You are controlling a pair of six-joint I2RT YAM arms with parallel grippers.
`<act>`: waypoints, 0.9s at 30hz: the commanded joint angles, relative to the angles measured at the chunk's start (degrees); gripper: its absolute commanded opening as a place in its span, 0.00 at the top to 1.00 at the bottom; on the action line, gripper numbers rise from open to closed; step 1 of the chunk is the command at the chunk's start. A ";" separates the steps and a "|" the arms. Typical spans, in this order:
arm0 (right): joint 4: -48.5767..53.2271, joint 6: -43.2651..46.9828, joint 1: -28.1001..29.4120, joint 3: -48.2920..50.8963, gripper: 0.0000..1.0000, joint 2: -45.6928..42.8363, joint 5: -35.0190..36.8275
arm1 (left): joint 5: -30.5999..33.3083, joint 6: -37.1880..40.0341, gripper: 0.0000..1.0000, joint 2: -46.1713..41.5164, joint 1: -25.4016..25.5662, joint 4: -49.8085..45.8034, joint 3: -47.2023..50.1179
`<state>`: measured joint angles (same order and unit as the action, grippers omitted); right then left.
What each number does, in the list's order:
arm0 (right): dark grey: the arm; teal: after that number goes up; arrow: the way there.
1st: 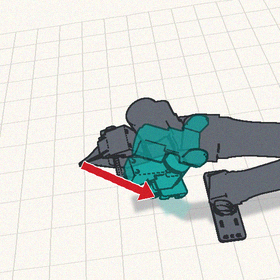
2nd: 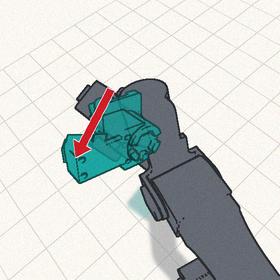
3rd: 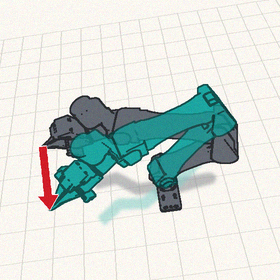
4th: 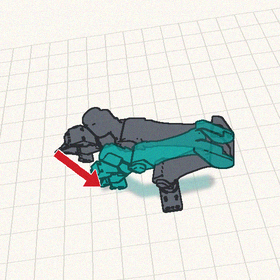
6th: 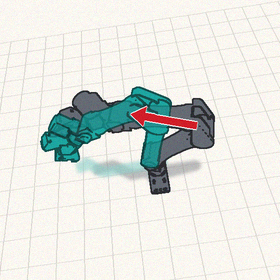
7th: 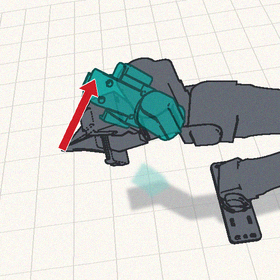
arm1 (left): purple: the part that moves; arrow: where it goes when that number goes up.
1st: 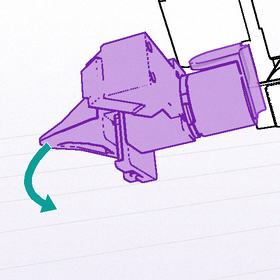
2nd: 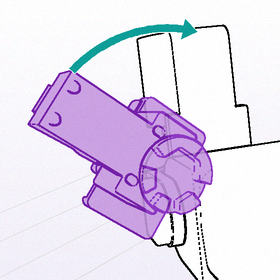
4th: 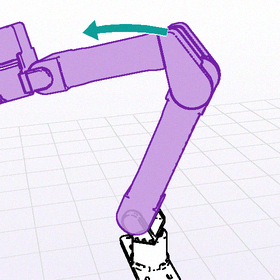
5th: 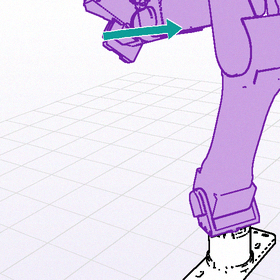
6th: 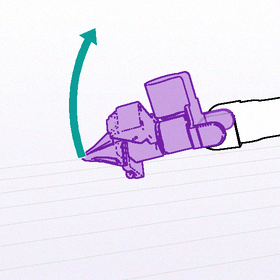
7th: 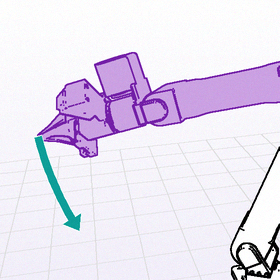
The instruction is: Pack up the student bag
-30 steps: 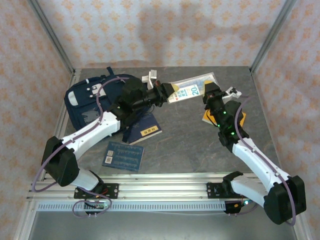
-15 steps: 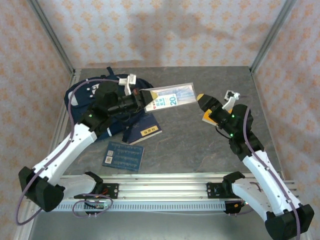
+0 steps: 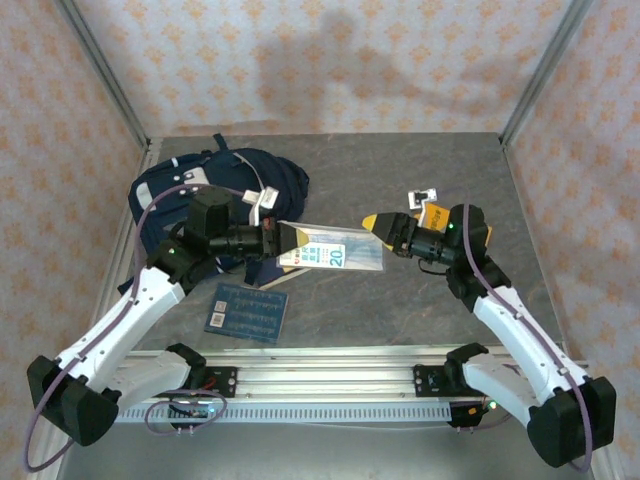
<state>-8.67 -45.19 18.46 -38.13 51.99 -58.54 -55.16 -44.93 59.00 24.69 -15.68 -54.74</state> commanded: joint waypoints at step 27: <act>-7.01 -12.60 -0.96 3.48 0.95 -4.95 -1.39 | 8.68 4.19 0.40 -1.48 -1.95 -9.64 -1.53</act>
<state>-19.64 -61.45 18.13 -31.68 48.10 -62.48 -52.38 -44.31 57.89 23.70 -18.79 -53.98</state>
